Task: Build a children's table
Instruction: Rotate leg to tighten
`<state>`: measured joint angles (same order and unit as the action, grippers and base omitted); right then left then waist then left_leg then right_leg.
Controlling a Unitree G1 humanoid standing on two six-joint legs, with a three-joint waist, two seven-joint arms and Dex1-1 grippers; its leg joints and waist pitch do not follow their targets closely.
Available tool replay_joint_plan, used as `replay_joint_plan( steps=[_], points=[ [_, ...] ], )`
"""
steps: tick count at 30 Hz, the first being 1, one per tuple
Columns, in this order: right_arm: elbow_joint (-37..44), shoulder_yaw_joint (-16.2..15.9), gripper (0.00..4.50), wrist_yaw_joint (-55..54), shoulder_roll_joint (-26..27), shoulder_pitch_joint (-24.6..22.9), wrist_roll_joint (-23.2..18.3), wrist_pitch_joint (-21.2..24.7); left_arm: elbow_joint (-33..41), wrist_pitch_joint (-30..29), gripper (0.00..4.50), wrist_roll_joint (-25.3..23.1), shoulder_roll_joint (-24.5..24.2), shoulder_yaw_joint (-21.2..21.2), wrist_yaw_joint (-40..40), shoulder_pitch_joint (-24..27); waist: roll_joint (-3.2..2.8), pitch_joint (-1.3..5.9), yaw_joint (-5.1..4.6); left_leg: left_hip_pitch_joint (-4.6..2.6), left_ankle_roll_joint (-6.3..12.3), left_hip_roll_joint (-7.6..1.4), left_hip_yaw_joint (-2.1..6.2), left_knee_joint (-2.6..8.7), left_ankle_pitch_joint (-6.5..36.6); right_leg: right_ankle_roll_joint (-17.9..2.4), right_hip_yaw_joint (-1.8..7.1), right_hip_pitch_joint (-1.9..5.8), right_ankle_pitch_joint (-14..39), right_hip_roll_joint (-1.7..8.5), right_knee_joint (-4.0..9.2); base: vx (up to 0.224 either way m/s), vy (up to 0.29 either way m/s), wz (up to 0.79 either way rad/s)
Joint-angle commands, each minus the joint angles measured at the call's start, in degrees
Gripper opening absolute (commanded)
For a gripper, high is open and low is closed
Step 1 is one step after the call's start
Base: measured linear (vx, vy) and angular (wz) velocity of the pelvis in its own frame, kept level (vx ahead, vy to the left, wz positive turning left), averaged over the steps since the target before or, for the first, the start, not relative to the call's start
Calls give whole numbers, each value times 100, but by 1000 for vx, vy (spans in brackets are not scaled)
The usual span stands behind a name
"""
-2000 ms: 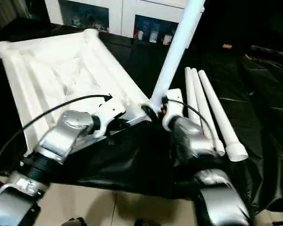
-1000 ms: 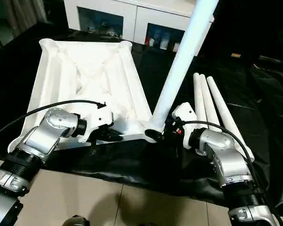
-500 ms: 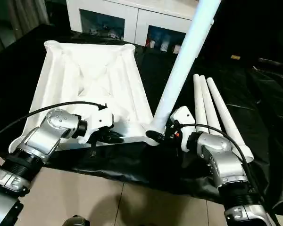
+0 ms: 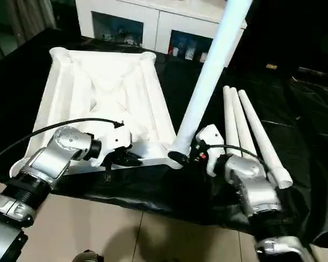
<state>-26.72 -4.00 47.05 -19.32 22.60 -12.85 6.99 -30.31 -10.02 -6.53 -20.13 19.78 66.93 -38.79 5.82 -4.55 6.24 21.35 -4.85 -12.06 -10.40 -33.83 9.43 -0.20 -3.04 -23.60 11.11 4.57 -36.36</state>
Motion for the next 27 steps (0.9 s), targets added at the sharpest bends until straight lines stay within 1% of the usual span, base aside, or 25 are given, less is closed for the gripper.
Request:
replay_joint_plan(
  steps=[1, 2, 3, 4, 5, 6, 7, 8, 9, 10, 11, 12, 13, 15, 17, 18, 19, 20, 21, 22, 23, 25, 26, 27],
  points=[
    [-425, 260, 269, -609, 73, 86, 95, 52, 61, 148, 0, 195, 278, -33, -60, -128, -24, 468, -28, -76, 199, -106, -3, 344, 792, -1364, 225, 330, 439, 326, 372, 0, 0, 0],
    [-627, 372, 269, -908, 200, 139, 84, 51, -44, 116, 0, 167, 365, -52, -213, -156, -24, 468, -28, -76, 199, -106, -3, 344, 792, -1364, 225, 330, 439, 326, 372, 0, 0, 0],
    [-919, 525, 269, -1370, 394, 217, 62, 74, -176, 24, 0, 104, 496, -52, -437, -191, -62, 448, -55, -95, 89, -108, 3, 365, 951, -1327, 228, 302, 699, 334, 400, 0, 0, 0],
    [-1074, 605, 269, -1617, 500, 259, 48, 91, -243, -28, 0, 66, 566, -46, -557, -208, -54, 442, -76, -96, 51, -103, 2, 373, 1032, -1303, 228, 297, 816, 328, 423, 0, 0, 0],
    [-1367, 665, 269, -2050, 675, 352, 100, 55, -375, -109, 0, -15, 704, -21, -784, -247, -64, 447, -81, -107, -27, -102, 12, 377, 1106, -1271, 230, 305, 931, 336, 431, 0, 0, 0],
    [-1514, 680, 269, -2269, 753, 406, 141, 33, -439, -154, 0, -55, 771, -9, -891, -270, -86, 435, -121, -112, -88, -98, 13, 385, 1185, -1258, 237, 284, 971, 326, 444, 0, 0, 0],
    [-1514, 680, 269, -2269, 753, 406, 141, 33, -439, -154, 0, -55, 771, -9, -891, -270, -66, 429, -129, -99, -99, -85, 24, 390, 1228, -1222, 231, 304, 1061, 321, 456, 0, 0, 0],
    [-2054, 700, 269, -3044, 1043, 656, 270, -11, -632, -306, 0, -177, 1005, 1, -1313, -355, -146, 435, -117, -104, -123, -87, 36, 394, 1281, -1173, 239, 307, 1129, 334, 457, 0, 0, 0],
    [-2293, 717, 269, -3385, 1173, 778, 310, -33, -774, -396, 0, -240, 1156, -10, -1613, -420, -119, 412, -186, -104, -203, -80, 39, 415, 1451, -1123, 232, 273, 1346, 311, 489, 0, 0, 0],
    [-2432, 744, 269, -3569, 1263, 860, 302, -32, -856, -473, 0, -271, 1255, -17, -1786, -460, -135, 419, -185, -122, -237, -70, 48, 418, 1539, -1092, 228, 283, 1489, 315, 498, 0, 0, 0],
    [-2631, 808, 269, -3812, 1403, 1005, 273, -35, -983, -578, 0, -316, 1412, -36, -2062, -525, -133, 426, -188, -156, -259, -75, 48, 409, 1683, -1038, 235, 260, 1610, 316, 525, 0, 0, 0],
    [-2725, 839, 269, -3925, 1467, 1079, 264, -40, -1032, -612, 0, -336, 1476, -49, -2179, -551, -126, 416, -205, -148, -240, -73, 52, 416, 1764, -1005, 236, 255, 1614, 302, 532, 0, 0, 0],
    [-2752, 849, 269, -3959, 1486, 1102, 261, -41, -1046, -622, 0, -342, 1495, -52, -2212, -558, -114, 396, -210, -151, -201, -59, 54, 426, 1919, -943, 230, 243, 1799, 293, 563, 0, 0, 0],
    [-3053, 874, 269, -4244, 1699, 1411, 316, -120, -1111, -762, 0, -454, 1653, 5, -2398, -605, -103, 410, -214, -150, -167, -63, 71, 429, 1997, -864, 232, 237, 1955, 307, 580, 0, 0, 0],
    [-3105, 861, 269, -4262, 1728, 1474, 336, -156, -1088, -769, 0, -466, 1667, 18, -2401, -595, -116, 412, -236, -150, -189, -67, 84, 440, 2090, -833, 220, 223, 2038, 303, 587, 0, 0, 0],
    [-3120, 847, 269, -4212, 1743, 1512, 336, -194, -1060, -780, 0, -454, 1673, 8, -2396, -577, -113, 413, -245, -145, -176, -66, 85, 442, 2135, -819, 218, 223, 2009, 299, 597, 0, 0, 0],
    [-3178, 844, 269, -4168, 1758, 1561, 343, -250, -1042, -776, 0, -457, 1670, 12, -2390, -562, -97, 407, -248, -151, -162, -66, 82, 441, 2173, -810, 217, 211, 2029, 296, 607, 0, 0, 0],
    [-3184, 845, 325, -3938, 1767, 1598, 305, -323, -992, -757, 0, -437, 1628, 17, -2305, -519, -93, 419, -259, -135, -128, -65, 90, 445, 2191, -816, 215, 223, 2013, 300, 600, 0, 0, 0],
    [-3184, 845, 325, -3923, 1767, 1600, 302, -327, -989, -758, 0, -435, 1624, 16, -2300, -516, -97, 420, -259, -134, -120, -68, 91, 446, 2195, -818, 215, 222, 2004, 302, 599, 0, 0, 0],
    [-3213, 881, 339, -3823, 1765, 1638, 261, -350, -979, -724, 0, -434, 1591, 20, -2266, -504, -94, 416, -266, -134, -106, -68, 89, 446, 2200, -824, 216, 216, 1996, 297, 602, 0, 0, 0],
    [-3213, 887, 341, -3725, 1749, 1661, 251, -373, -963, -705, 0, -428, 1552, 24, -2239, -493, -83, 420, -268, -133, -77, -66, 84, 440, 2183, -843, 219, 219, 1970, 300, 600, 0, 0, 0],
    [-3204, 876, 360, -3663, 1734, 1669, 263, -397, -943, -714, 0, -422, 1528, 28, -2231, -482, -87, 443, -249, -126, -45, -75, 71, 430, 1985, -929, 234, 222, 1704, 311, 577, 0, 0, 0],
    [-3157, 771, 372, -3553, 1654, 1672, 379, -436, -897, -598, 0, -390, 1447, 36, -2101, -443, -80, 452, -241, -89, -13, -79, 70, 428, 1743, -987, 231, 254, 1367, 301, 533, 0, 0, 0],
    [-3157, 771, 372, -3553, 1654, 1672, 379, -436, -897, -598, 0, -390, 1447, 36, -2101, -443, -89, 441, -246, -83, 24, -75, 55, 429, 1677, -1015, 228, 246, 1287, 293, 535, 0, 0, 0]
  ],
)
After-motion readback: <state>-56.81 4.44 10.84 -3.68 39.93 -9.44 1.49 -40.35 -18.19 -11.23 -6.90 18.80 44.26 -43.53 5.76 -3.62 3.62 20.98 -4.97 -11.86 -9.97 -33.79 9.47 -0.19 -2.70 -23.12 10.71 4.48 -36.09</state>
